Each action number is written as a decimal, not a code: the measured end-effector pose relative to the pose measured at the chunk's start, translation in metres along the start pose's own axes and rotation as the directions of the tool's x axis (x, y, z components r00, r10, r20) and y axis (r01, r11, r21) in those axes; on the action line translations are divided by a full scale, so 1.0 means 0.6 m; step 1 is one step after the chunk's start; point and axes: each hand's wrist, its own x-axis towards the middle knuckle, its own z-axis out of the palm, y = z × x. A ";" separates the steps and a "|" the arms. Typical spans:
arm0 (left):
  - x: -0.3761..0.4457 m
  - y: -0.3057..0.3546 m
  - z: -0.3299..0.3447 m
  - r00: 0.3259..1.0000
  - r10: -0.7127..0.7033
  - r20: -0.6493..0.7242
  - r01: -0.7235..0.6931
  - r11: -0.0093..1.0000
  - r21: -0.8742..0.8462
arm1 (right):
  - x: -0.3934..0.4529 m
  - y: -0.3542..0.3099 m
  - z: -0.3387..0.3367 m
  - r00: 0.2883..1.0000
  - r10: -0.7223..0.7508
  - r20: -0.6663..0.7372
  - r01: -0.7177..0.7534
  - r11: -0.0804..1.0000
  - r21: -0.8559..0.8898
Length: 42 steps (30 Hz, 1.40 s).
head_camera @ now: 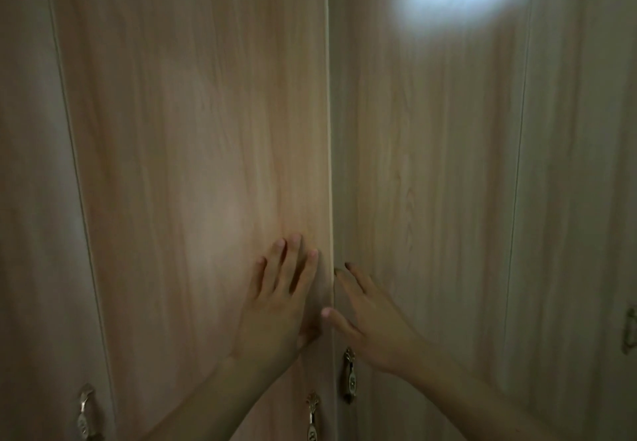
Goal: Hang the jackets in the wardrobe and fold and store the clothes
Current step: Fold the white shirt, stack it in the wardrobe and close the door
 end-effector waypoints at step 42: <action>0.082 -0.021 0.096 0.991 -0.078 0.106 0.085 0.995 -0.061 | 0.113 0.117 0.032 0.973 0.177 -0.152 -0.217 0.923 -0.317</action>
